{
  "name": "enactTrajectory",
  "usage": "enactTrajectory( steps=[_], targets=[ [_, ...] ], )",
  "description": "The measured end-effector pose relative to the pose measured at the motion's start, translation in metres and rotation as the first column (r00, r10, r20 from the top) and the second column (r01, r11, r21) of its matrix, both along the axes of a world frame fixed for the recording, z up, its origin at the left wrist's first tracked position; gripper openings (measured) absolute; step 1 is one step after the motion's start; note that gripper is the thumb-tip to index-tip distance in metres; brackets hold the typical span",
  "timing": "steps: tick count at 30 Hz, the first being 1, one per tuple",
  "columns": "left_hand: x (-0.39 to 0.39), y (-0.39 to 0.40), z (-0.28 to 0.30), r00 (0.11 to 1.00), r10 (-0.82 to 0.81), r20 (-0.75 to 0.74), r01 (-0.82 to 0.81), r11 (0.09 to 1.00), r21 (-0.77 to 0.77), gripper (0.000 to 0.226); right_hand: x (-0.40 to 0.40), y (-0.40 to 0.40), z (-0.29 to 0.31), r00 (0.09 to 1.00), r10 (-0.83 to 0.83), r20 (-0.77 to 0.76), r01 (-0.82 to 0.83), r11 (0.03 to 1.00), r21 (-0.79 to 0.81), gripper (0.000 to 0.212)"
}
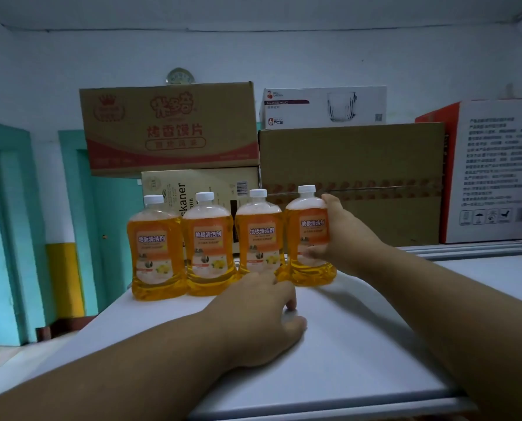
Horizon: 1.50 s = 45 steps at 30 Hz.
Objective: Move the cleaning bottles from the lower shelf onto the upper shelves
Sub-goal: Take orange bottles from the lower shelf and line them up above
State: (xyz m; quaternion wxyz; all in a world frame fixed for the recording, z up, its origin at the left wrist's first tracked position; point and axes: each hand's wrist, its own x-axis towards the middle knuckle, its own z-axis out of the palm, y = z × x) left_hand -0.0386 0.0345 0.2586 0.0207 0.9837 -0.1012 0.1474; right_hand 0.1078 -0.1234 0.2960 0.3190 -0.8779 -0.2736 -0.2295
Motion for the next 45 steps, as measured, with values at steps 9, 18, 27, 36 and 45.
enactTrajectory(
  steps=[9, 18, 27, 36, 45],
  targets=[
    [-0.014, -0.005, 0.007, 0.999, 0.008, 0.048, -0.008, 1.000, 0.012, 0.031, -0.044, -0.025, 0.007, 0.973, -0.065, 0.222, 0.069, 0.998, -0.009, 0.097],
    [-0.082, -0.073, -0.009, 0.936, 0.060, 0.346, 0.045, 0.957, -0.287, 0.016, -0.172, -0.096, 0.005, 0.886, 0.069, 0.458, -0.095, 0.995, 0.034, 0.066],
    [-0.147, -0.177, -0.098, 0.814, 0.059, 0.577, 0.175, 0.924, -0.341, 0.021, -0.263, -0.208, -0.077, 0.927, 0.197, 0.320, -0.203, 0.979, -0.014, 0.058],
    [-0.123, -0.206, -0.223, 0.986, 0.076, 0.151, 0.005, 0.880, -0.474, 0.015, -0.264, -0.245, -0.157, 0.981, 0.131, 0.142, -0.133, 0.991, 0.008, 0.052],
    [0.008, -0.195, -0.272, 0.972, 0.212, -0.102, -0.226, 0.718, -0.658, 0.064, -0.197, -0.226, -0.188, 0.999, -0.053, 0.011, 0.054, 0.998, -0.037, 0.049]
  ],
)
